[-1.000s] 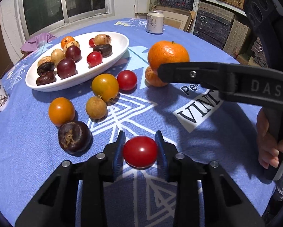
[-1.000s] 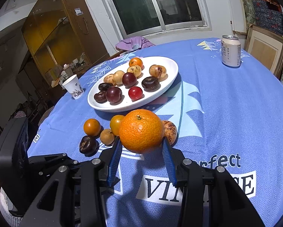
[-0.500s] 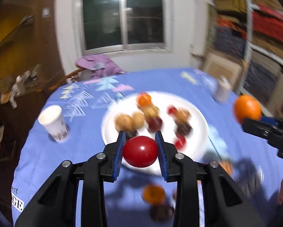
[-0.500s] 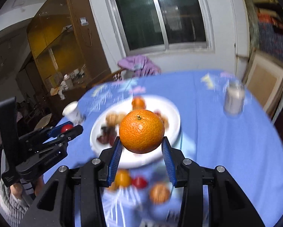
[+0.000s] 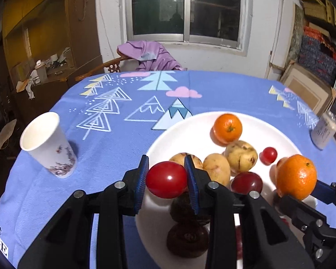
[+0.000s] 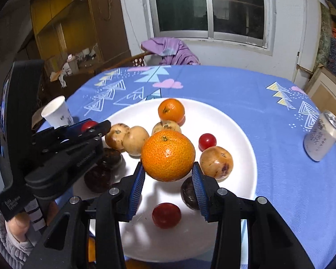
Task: Organize fruits
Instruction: 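Carry the red tomato and large orange onto the white plate and release, then move both open grippers back toward the remaining loose fruits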
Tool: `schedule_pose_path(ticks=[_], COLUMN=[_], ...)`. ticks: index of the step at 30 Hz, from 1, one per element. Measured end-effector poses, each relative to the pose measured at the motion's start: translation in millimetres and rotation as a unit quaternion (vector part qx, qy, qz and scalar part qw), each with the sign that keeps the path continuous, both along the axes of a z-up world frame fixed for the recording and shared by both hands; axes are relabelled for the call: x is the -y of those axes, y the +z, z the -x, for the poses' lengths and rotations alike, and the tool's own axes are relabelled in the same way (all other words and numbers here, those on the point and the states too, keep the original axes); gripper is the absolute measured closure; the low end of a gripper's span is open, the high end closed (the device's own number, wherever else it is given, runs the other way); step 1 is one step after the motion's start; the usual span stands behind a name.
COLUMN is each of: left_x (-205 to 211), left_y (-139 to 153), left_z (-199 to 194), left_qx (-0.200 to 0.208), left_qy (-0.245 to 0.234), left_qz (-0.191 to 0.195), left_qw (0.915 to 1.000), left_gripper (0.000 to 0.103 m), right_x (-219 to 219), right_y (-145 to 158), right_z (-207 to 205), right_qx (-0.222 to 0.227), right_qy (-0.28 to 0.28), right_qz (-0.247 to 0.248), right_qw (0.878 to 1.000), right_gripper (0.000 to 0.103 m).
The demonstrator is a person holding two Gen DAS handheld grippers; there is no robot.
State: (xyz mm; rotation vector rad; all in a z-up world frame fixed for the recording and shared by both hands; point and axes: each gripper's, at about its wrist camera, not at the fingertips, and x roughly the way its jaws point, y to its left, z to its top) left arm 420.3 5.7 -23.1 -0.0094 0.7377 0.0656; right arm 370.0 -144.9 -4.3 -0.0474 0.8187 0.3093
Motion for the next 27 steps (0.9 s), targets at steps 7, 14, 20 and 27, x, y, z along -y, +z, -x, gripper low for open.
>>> schedule_pose_path(ticks=[7,14,20,27], left_x=[12,11,10,11], left_y=[-7,-1,12,29], left_z=[-1,3,12,35], left_qx=[0.011,0.031,0.049,0.06], left_qy=[-0.02,-0.016,-0.014,-0.008], left_qz=[-0.022,-0.019,-0.016,-0.02], left_qw=[0.9995,0.9992,0.9986,0.998], left_gripper=[0.07,0.042,0.04,0.038], right_x=[-6,-3,0,13], right_y=[-15,-15,-5,14], right_z=[-8,-9,0,27], right_qx=[-0.01,-0.009,0.002,0.017], right_qy=[0.001,-0.004,-0.002,-0.004], right_qz=[0.012,0.008,0.003,-0.023], right_qw=[1.0,1.0,1.0,1.0], right_gripper=[0.059,0.051,0.043,0.043])
